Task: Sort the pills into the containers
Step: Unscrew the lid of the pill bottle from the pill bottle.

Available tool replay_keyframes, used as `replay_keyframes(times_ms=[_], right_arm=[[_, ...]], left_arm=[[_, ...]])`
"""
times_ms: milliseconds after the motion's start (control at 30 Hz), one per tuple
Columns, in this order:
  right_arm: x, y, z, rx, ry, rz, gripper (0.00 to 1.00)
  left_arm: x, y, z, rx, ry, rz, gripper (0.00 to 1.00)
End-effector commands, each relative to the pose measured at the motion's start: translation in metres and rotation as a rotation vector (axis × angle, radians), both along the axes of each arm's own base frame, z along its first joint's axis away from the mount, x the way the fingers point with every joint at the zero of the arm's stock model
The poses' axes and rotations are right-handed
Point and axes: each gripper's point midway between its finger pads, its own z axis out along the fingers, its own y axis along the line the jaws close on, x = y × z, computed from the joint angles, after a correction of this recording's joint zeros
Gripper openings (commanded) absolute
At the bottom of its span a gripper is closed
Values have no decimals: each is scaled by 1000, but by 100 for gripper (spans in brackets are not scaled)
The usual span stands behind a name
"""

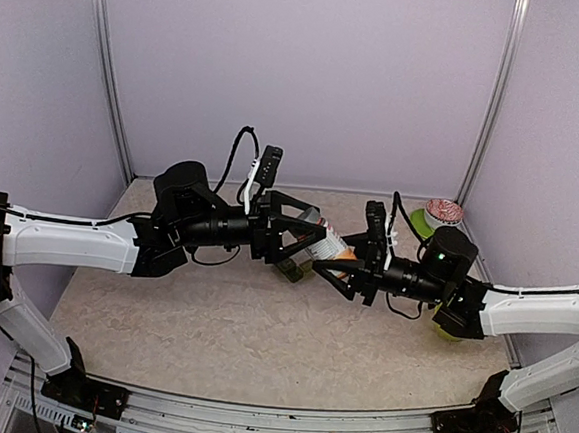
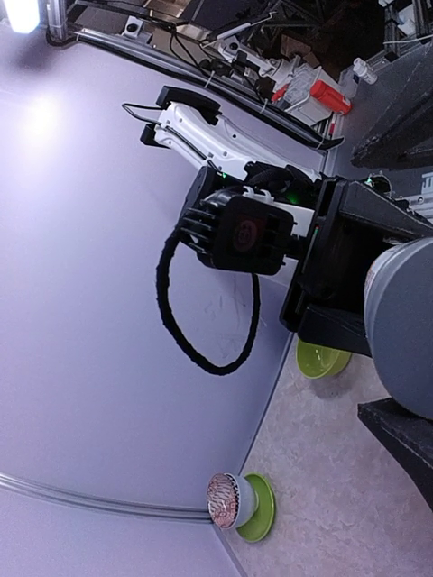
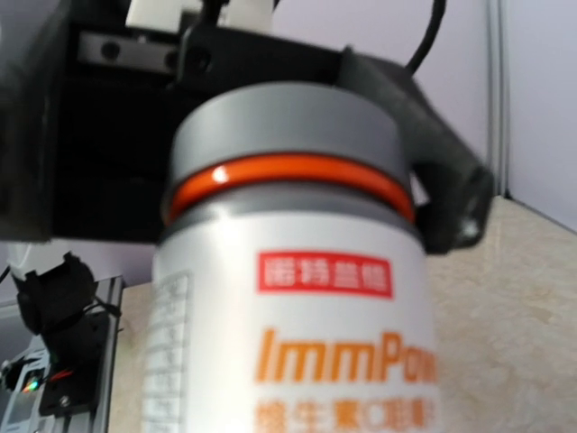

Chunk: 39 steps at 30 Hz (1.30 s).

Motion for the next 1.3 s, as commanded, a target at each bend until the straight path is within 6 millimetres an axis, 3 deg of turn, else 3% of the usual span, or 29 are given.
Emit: replay_keyframes(times_ms=[0, 833, 933, 1033, 1267], right_arm=[[10, -12, 15, 34, -35, -80, 4], [10, -15, 17, 17, -55, -76, 5], [6, -14, 18, 23, -64, -48, 4], [1, -13, 23, 38, -72, -18, 4], [-6, -6, 22, 44, -64, 42, 4]], left_arm=[[-4, 4, 9, -26, -18, -12, 82], [3, 14, 9, -48, 7, 14, 66], [3, 14, 10, -48, 7, 10, 74], [4, 14, 8, -44, 6, 15, 97], [7, 18, 11, -54, 1, 38, 99]])
